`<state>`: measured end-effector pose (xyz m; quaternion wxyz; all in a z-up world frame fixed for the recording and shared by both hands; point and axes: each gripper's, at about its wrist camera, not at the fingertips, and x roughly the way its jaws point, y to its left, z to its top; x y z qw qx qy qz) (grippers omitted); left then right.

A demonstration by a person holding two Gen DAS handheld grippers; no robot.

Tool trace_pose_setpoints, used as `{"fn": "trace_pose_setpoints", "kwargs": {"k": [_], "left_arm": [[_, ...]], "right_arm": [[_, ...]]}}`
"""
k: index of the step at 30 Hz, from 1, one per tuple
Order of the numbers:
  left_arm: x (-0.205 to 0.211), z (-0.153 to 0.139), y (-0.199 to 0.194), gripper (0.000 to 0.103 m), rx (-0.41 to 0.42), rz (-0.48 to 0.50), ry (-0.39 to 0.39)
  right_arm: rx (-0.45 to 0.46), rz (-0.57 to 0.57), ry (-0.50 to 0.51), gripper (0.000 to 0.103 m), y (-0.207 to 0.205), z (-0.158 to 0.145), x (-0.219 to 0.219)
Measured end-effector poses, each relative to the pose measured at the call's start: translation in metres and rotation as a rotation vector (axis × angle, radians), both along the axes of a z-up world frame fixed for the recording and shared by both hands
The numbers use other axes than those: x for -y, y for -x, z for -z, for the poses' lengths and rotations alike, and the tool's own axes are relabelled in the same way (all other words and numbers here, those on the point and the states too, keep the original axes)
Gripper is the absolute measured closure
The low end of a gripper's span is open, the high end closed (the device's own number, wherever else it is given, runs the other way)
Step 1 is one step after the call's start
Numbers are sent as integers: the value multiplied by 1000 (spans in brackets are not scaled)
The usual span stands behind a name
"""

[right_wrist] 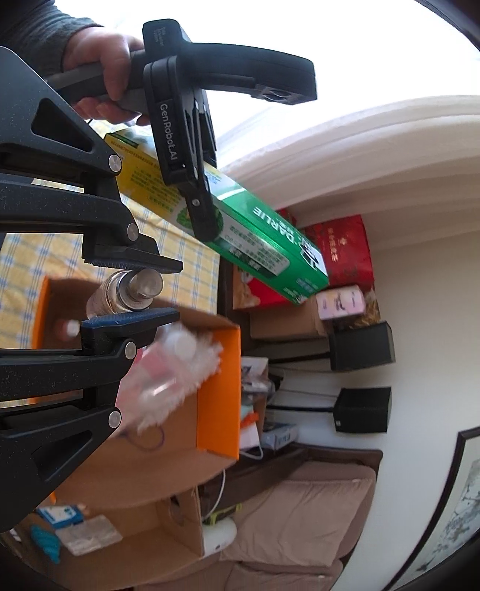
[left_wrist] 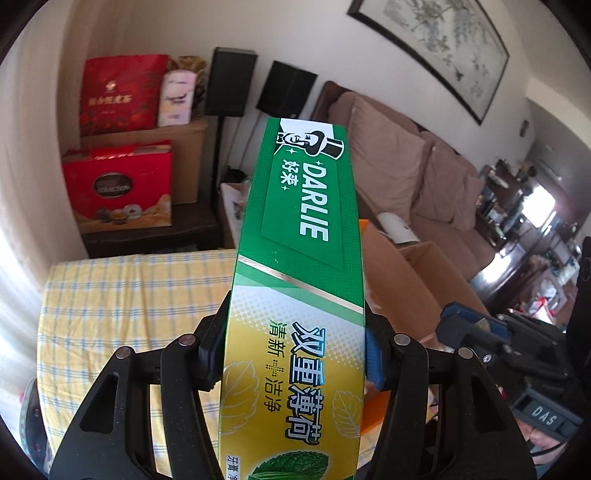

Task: Organize objects
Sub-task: 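Lift the toothpaste box and glass bottle and carry them over the cardboard box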

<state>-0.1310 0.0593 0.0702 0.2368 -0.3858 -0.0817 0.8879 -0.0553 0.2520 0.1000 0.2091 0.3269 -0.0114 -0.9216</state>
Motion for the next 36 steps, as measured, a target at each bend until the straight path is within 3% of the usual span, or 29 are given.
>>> {"fn": "trace_pose_setpoints", "kwargs": {"k": [5,10,21,29,36], "left_arm": [[-36,-8,2,48,-5,37,-7],[-62,-9,6,48,7,53,-16],[-88,0,27,48,46,60,-25],[-113,5,36,48,75,85,-31],[-137,14,43,48,126,84,-45]], "right_arm": [[16,26,0,84,-1,4,-22],[73,21,13,84,9,30,-29],[188,11,33,84,21,90,-38],[230,-16,4,84,24,109,-37],[147,44,-6,62,4,85,-62]]}}
